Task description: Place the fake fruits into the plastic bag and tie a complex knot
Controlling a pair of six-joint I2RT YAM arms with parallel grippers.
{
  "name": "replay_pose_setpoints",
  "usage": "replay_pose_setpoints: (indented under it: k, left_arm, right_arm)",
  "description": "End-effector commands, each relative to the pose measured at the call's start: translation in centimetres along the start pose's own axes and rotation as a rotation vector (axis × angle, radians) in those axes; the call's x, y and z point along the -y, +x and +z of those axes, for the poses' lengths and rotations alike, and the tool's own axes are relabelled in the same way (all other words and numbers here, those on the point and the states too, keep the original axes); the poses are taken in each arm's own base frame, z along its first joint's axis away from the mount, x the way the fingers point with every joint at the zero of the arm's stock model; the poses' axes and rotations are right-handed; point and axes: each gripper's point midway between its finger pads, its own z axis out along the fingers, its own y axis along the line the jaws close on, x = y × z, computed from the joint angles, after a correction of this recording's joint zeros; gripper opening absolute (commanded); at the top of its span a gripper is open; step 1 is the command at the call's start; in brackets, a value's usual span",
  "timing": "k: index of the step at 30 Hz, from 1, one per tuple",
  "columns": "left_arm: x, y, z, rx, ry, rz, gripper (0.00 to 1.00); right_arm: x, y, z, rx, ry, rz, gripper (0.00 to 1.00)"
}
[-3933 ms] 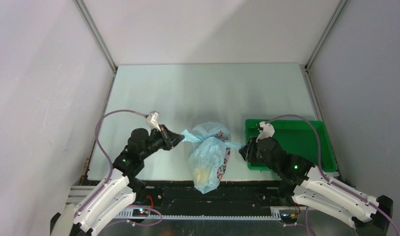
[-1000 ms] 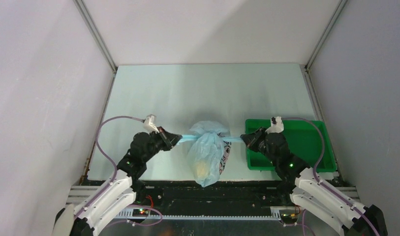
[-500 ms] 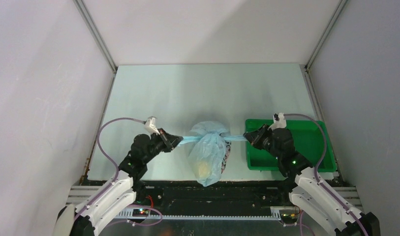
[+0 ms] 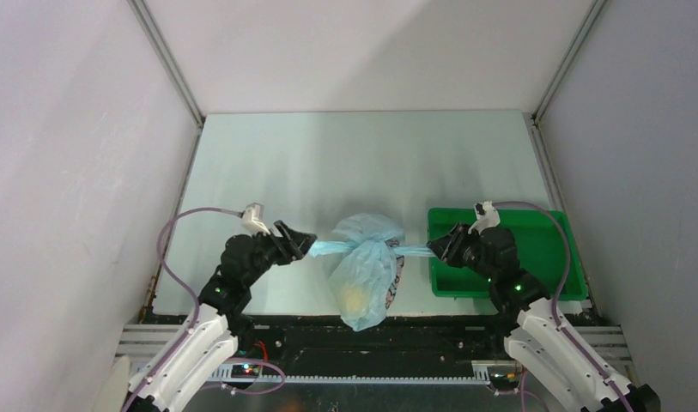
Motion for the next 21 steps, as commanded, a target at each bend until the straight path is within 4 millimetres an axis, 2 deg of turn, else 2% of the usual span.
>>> replay_pose_setpoints:
  k: [1, 2, 3, 5, 7, 14, 21]
  left_arm:
    - [0.4, -3.7, -0.9, 0.077, -0.068, 0.054, 0.93]
    - [1.2, -4.5, -1.2, 0.091, -0.056, 0.065, 0.98]
    - [1.3, -4.6, -1.4, 0.087, -0.059, 0.072, 0.99]
    - [2.5, -5.9, -1.9, 0.101, -0.049, 0.107, 0.99]
    - [2.8, -6.5, -2.2, 0.102, -0.065, 0.128, 0.99]
    - [1.9, -7.6, -2.3, 0.075, -0.158, 0.174, 0.99]
    - [1.3, -11.1, -4.1, 0.134, -0.248, 0.250, 0.99]
  right_arm:
    - [-1.7, -1.9, -1.5, 0.004, -0.043, -0.154, 0.53]
    - [-2.2, -2.5, -1.8, 0.013, -0.054, -0.180, 0.60]
    - [-2.1, -2.4, -2.1, 0.001, -0.046, -0.189, 0.70]
    - [-2.5, -3.3, -2.8, 0.011, -0.032, -0.226, 0.79]
    - [-2.1, -3.9, -3.2, 0.016, 0.009, -0.246, 0.87]
    - [0.6, -6.0, -3.8, 0.050, 0.168, -0.262, 0.93]
    - [2.1, -9.6, -5.7, 0.139, 0.267, -0.231, 0.93]
